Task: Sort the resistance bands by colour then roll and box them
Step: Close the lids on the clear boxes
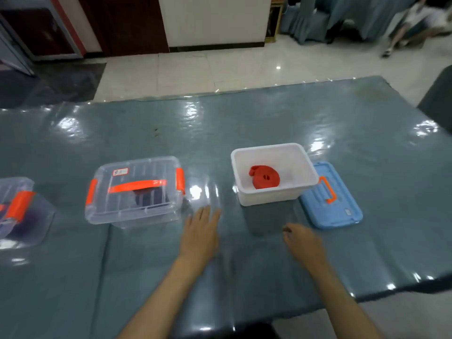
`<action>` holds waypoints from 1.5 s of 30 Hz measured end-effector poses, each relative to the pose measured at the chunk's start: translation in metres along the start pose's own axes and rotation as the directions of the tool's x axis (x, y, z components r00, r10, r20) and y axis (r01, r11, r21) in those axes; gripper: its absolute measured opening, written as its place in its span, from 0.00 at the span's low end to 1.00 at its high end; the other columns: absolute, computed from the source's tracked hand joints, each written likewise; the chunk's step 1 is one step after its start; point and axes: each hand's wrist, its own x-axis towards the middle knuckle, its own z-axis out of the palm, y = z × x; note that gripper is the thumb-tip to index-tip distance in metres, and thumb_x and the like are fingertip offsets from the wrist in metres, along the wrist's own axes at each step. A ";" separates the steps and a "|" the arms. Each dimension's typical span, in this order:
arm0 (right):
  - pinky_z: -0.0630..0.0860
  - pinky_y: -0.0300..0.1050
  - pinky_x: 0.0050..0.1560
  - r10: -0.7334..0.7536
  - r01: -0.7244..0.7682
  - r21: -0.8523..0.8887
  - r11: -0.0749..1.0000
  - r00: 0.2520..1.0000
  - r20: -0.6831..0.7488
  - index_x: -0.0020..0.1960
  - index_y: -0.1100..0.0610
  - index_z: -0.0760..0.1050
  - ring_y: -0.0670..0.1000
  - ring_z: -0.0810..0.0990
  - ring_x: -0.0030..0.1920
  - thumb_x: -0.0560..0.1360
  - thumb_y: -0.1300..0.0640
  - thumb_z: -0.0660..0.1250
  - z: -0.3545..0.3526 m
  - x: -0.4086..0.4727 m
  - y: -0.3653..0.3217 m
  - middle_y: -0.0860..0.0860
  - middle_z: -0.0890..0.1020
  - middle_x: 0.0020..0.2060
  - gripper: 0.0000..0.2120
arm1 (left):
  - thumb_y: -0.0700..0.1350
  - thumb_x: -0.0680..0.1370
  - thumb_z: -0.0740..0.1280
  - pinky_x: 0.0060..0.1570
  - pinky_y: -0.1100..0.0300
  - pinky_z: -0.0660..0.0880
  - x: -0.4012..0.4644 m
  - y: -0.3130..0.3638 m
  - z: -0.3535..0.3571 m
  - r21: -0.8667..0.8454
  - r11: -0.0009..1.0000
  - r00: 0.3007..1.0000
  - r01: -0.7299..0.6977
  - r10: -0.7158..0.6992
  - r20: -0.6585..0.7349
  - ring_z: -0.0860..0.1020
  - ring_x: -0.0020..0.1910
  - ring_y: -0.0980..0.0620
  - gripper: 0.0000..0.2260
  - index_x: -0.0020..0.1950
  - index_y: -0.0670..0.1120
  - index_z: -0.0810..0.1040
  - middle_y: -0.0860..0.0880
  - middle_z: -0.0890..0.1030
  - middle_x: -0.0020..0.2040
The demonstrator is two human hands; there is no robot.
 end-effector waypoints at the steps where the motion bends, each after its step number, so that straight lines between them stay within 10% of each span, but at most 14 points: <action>1: 0.77 0.51 0.55 0.012 -0.012 0.023 1.000 1.000 0.000 0.58 0.53 0.84 0.58 0.84 0.58 0.80 0.56 0.67 -0.006 0.012 0.015 0.54 0.86 0.57 0.10 | 0.41 0.78 0.64 0.78 0.45 0.61 0.011 0.012 0.002 0.001 1.000 1.000 0.011 -0.011 0.011 0.61 0.83 0.44 0.33 0.83 0.52 0.63 0.43 0.62 0.83; 12: 0.75 0.59 0.59 0.449 -0.359 0.533 0.766 0.893 -0.043 0.65 0.66 0.76 0.68 0.81 0.59 0.78 0.64 0.68 -0.050 0.145 0.130 0.68 0.82 0.58 0.16 | 0.38 0.78 0.65 0.84 0.42 0.45 0.084 0.088 0.037 -0.028 0.999 0.998 0.039 -0.038 0.041 0.41 0.86 0.43 0.46 0.84 0.61 0.38 0.44 0.38 0.86; 26: 0.73 0.57 0.52 0.551 -0.291 0.673 0.680 0.809 -0.207 0.53 0.70 0.80 0.68 0.81 0.53 0.83 0.63 0.65 -0.078 0.199 0.181 0.70 0.83 0.50 0.10 | 0.29 0.73 0.68 0.82 0.42 0.44 0.085 0.087 0.054 -0.125 0.990 0.996 0.059 -0.066 -0.053 0.44 0.86 0.42 0.49 0.85 0.60 0.50 0.47 0.41 0.86; 35: 0.73 0.41 0.48 0.038 0.146 0.664 0.733 0.967 -0.254 0.55 0.62 0.82 0.52 0.82 0.47 0.83 0.64 0.66 -0.134 0.247 0.114 0.57 0.87 0.47 0.06 | 0.40 0.85 0.66 0.82 0.41 0.57 0.087 0.087 0.052 -0.370 0.929 0.982 0.001 -0.070 -0.174 0.57 0.84 0.46 0.28 0.84 0.53 0.64 0.47 0.55 0.86; 41: 0.72 0.54 0.56 -0.431 0.446 0.389 0.806 0.893 -0.132 0.52 0.59 0.84 0.56 0.80 0.50 0.81 0.63 0.69 -0.110 0.243 0.030 0.55 0.85 0.46 0.04 | 0.52 0.87 0.60 0.80 0.57 0.59 0.135 0.108 0.037 -0.866 0.449 0.839 0.222 -0.541 -0.066 0.61 0.79 0.60 0.25 0.84 0.50 0.60 0.56 0.62 0.81; 45: 0.74 0.48 0.59 -0.497 0.486 0.382 0.786 0.864 -0.077 0.53 0.58 0.84 0.54 0.80 0.56 0.82 0.60 0.69 -0.085 0.229 0.008 0.52 0.81 0.52 0.05 | 0.51 0.88 0.58 0.74 0.62 0.59 0.166 0.111 0.034 -0.879 0.403 0.826 0.253 -0.564 -0.021 0.64 0.80 0.53 0.25 0.85 0.47 0.60 0.53 0.65 0.80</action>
